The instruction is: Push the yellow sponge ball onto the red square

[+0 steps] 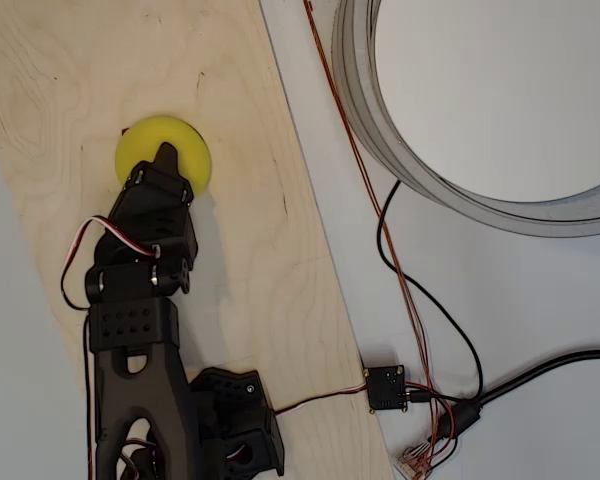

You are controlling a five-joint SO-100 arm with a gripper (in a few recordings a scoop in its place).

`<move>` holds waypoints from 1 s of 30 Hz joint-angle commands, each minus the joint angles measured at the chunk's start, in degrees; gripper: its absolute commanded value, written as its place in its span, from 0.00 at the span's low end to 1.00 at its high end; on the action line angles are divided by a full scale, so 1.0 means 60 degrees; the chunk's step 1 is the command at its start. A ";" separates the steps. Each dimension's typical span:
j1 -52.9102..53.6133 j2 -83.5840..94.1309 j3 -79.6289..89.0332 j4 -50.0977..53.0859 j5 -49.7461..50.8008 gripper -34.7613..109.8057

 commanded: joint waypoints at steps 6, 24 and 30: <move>0.0088 -0.0249 -0.0498 -0.0469 0.0132 0.34; 0.0103 -0.0410 -0.0571 -0.0835 0.0132 0.35; 0.0000 -0.0117 -0.0293 -0.0835 0.0176 0.35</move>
